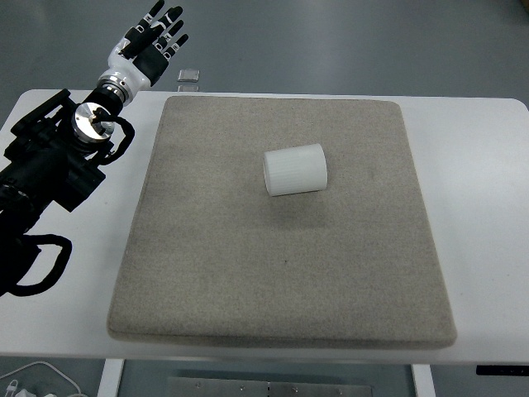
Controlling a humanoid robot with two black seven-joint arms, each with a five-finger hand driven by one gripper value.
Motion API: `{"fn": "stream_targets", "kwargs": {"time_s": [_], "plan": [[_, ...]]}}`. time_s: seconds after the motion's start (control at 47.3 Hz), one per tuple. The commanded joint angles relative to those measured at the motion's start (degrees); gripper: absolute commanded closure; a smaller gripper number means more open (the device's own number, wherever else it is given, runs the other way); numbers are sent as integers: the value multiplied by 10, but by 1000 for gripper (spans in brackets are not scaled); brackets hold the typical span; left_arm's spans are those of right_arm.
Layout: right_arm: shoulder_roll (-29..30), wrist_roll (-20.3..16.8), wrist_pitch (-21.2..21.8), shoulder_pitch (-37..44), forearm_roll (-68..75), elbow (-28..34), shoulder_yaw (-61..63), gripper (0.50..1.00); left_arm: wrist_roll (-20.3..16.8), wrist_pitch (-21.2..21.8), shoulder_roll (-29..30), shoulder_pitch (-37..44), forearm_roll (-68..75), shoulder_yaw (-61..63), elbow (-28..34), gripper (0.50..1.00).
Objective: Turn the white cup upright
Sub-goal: 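Raise the left hand and swing it over the pad toward the cup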
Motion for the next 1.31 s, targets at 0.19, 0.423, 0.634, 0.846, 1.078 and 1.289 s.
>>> {"fn": "stream_targets", "kwargs": {"time_s": [0.19, 0.423, 0.634, 0.846, 1.078, 1.289], "plan": [[0, 0, 0, 0, 0, 0, 0, 570, 0, 0, 0, 0, 1, 0, 1, 500], [0, 0, 0, 0, 0, 0, 0, 570, 0, 12, 11, -11, 1, 0, 6, 501], [0, 0, 0, 0, 0, 0, -1, 570, 2, 18, 19, -10, 11, 11, 3, 501], [0, 0, 0, 0, 0, 0, 0, 570, 1, 17, 19, -25, 66, 11, -1, 504], [0, 0, 0, 0, 0, 0, 0, 570, 5, 59, 17, -47, 158, 11, -44, 512], [0, 0, 0, -1, 0, 0, -1, 570, 10, 70, 17, -54, 199, 30, -90, 501]]}}
